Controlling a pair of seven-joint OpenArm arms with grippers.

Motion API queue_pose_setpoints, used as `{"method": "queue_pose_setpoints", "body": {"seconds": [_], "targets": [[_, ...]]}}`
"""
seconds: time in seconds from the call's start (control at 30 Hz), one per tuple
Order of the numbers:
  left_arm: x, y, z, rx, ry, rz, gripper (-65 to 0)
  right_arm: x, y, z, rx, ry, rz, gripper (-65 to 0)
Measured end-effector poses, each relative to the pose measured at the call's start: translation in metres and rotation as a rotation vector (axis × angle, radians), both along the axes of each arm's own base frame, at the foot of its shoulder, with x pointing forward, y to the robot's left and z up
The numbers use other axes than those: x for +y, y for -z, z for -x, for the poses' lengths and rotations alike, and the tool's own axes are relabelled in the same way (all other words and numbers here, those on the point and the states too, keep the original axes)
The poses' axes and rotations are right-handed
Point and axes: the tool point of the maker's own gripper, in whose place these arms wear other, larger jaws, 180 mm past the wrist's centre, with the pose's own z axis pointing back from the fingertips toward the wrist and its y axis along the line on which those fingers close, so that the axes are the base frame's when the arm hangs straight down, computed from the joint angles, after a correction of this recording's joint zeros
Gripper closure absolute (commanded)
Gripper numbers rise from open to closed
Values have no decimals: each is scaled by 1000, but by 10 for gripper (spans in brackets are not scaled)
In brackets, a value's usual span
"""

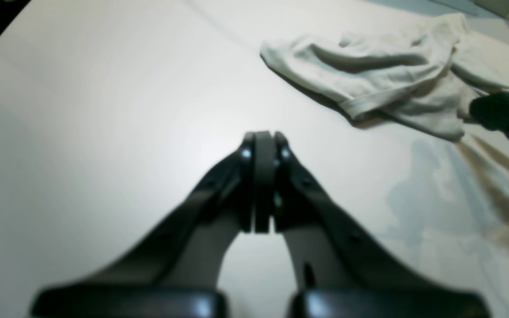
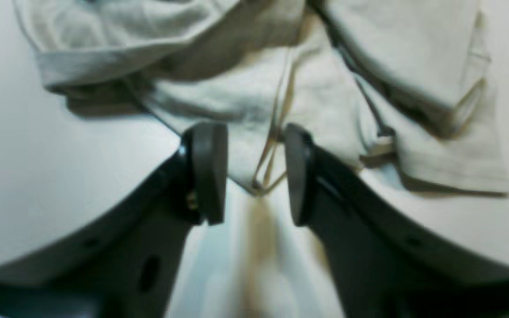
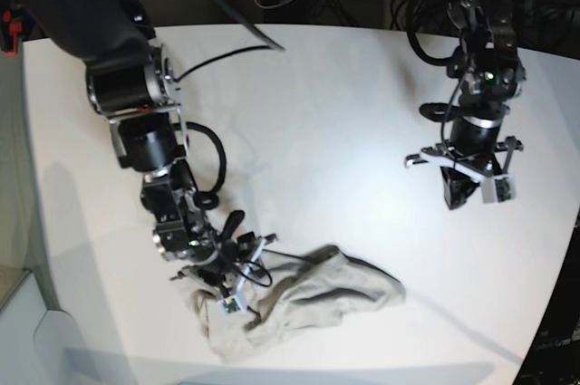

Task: Layout the t-shirt on the table in an organized manner, then fold the t-shirt properly
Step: 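Pinch a fold of the beige t-shirt with the right gripper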

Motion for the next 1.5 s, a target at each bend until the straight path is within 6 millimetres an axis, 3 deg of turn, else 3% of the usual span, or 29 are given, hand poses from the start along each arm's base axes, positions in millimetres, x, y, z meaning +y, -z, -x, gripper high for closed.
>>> {"method": "queue_pose_setpoints", "body": {"seconds": [0.17,0.37,0.57,1.0,1.23,1.5], "targets": [[0,0,0,0,0,0,-1,1,5,1,-13,6,-24,-277],[0,0,0,0,0,1,-1,2,36,18,48,14,-39,-277],[0,0,0,0,1,3,-1,5,30,13,24,12,-51,-277],[0,-1,-1,-4,1,4,-1,6,35,17,36,12,-51,-274],[0,-1,-3,-5,0,3,-1,15,34,18,35,3,-63,-205],[3,-2,-3,-5,-2,-6,-1,18,33,18,35,0,-67,-177]]}}
